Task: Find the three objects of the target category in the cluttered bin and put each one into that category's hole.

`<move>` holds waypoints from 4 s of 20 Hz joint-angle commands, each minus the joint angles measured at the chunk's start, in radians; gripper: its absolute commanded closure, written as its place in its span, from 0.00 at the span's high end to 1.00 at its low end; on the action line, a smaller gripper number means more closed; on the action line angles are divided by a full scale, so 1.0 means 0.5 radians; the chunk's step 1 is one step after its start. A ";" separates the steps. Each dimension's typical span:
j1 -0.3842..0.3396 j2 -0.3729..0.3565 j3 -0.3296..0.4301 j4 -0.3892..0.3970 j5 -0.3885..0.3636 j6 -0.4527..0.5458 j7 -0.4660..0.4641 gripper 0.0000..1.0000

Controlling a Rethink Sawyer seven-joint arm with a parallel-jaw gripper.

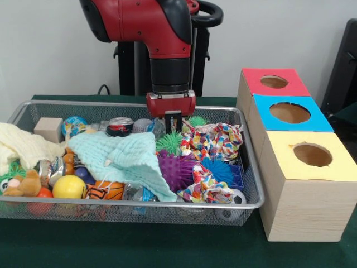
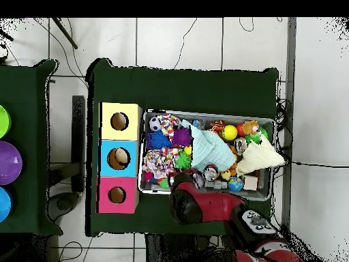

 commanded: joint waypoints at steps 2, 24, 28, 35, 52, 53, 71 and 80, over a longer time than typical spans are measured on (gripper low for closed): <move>-0.152 -0.516 0.355 0.077 0.119 0.792 0.047 0.00; -0.182 -0.815 0.602 -0.040 0.168 1.391 0.007 0.00; -0.177 -0.788 0.611 -0.054 0.159 1.368 0.024 0.00; -0.179 -0.728 0.632 -0.078 0.158 1.328 0.047 0.00; -0.285 -0.690 0.749 -0.022 0.121 1.227 0.036 1.00; -0.284 -0.690 0.746 -0.017 0.113 1.213 0.046 1.00; -0.306 -0.485 0.407 0.064 -0.166 0.926 0.225 1.00; -0.179 -0.441 0.178 0.202 -0.163 0.754 0.354 1.00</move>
